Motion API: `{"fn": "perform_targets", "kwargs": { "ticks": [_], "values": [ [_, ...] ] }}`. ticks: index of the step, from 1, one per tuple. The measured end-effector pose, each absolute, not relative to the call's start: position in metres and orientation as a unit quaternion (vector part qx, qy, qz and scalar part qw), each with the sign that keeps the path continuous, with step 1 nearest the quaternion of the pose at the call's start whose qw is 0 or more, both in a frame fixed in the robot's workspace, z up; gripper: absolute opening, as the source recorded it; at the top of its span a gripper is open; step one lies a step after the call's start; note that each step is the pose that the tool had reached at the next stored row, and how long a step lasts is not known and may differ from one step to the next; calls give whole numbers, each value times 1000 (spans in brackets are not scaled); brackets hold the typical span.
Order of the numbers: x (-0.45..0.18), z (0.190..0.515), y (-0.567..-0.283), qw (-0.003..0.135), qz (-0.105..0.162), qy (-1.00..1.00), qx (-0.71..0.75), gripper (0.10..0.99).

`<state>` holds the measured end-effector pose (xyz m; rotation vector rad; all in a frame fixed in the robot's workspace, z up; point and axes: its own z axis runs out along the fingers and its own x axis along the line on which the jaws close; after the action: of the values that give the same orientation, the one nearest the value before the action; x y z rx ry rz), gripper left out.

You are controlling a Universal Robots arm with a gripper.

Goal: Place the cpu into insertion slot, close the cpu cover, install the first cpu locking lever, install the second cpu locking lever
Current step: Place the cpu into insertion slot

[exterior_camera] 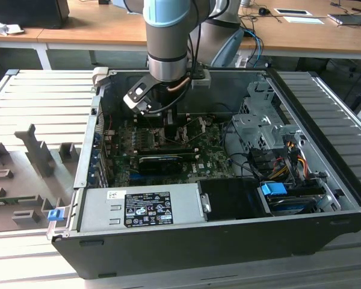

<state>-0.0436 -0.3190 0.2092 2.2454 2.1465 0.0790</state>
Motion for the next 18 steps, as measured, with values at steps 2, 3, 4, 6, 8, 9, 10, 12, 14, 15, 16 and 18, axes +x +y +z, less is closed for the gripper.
{"fn": "perform_targets", "kwargs": {
  "ticks": [2,3,4,6,8,9,10,12,14,15,16,18],
  "values": [
    [-44,207,-319,18,24,690,723,525],
    [-44,206,-319,19,23,690,723,525],
    [-44,204,-319,21,22,691,723,525],
    [-44,204,-319,21,22,691,723,525],
    [-44,204,-319,21,22,691,723,525],
    [-44,204,-318,21,22,691,723,525],
    [-43,203,-318,21,22,691,723,525],
    [-43,203,-317,21,22,691,723,604],
    [-43,202,-316,20,22,690,723,604],
    [-43,201,-315,20,23,691,723,604],
    [-43,201,-315,20,23,691,723,604],
    [-43,201,-314,19,23,691,723,604]
  ]
}}
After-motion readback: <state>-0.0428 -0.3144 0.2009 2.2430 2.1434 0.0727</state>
